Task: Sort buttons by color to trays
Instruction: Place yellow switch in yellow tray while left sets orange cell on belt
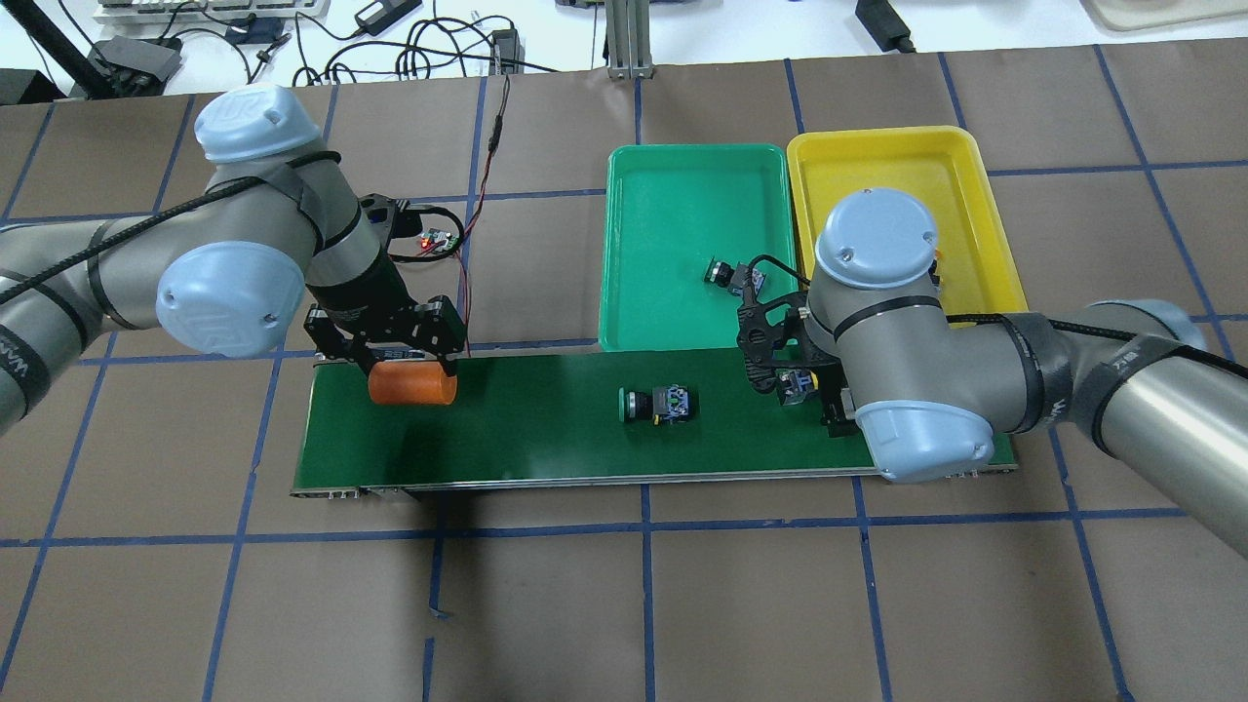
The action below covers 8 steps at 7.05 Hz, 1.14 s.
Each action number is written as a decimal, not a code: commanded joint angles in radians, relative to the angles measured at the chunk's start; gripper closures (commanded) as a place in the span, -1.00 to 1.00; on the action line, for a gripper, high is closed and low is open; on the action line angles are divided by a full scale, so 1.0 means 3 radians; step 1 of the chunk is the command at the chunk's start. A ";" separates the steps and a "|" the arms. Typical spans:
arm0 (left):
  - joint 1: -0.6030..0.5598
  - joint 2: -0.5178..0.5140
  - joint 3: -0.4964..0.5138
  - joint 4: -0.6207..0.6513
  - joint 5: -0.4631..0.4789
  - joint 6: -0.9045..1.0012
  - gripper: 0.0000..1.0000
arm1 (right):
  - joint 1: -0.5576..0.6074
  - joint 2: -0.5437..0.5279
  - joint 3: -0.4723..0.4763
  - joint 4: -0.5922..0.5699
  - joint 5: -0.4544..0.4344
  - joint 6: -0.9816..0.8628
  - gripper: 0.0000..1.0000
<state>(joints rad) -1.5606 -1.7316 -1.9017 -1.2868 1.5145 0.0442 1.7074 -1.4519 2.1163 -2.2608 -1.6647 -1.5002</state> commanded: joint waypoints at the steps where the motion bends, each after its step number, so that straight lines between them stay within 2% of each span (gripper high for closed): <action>1: -0.0111 -0.0001 -0.0256 0.0310 -0.0002 -0.0172 0.31 | -0.0026 0.0002 -0.0013 0.0004 -0.0004 -0.0026 1.00; 2: -0.0106 -0.0041 -0.0323 0.0544 0.0019 -0.0152 -0.21 | -0.0031 -0.0008 -0.0029 -0.0001 -0.0009 -0.0021 1.00; 3: -0.0100 -0.0037 -0.0324 0.0708 0.0049 -0.0137 -0.86 | -0.0066 -0.0013 -0.0130 -0.0011 -0.0004 -0.0010 1.00; 4: -0.0075 0.0014 -0.0283 0.0664 0.0095 -0.0132 -1.00 | -0.0229 0.0028 -0.0374 -0.0011 -0.0004 0.0015 1.00; 6: -0.0029 0.0070 -0.0059 0.0491 0.0085 -0.0127 -1.00 | -0.0683 0.0521 -0.0829 -0.0077 0.0052 -0.0025 1.00; 7: -0.0029 0.0142 0.0276 0.0009 0.0090 -0.0127 -1.00 | -0.0873 0.0727 -0.1004 -0.0078 0.0067 -0.0036 1.00; 8: -0.0039 0.0279 0.0634 -0.0532 0.0090 -0.0127 -1.00 | -0.0935 0.0810 -0.1056 -0.0078 0.0113 -0.0051 0.31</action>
<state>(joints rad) -1.5707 -1.6890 -1.8336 -1.2701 1.5413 0.0059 1.4706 -1.2608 1.8404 -2.2819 -1.6438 -1.5097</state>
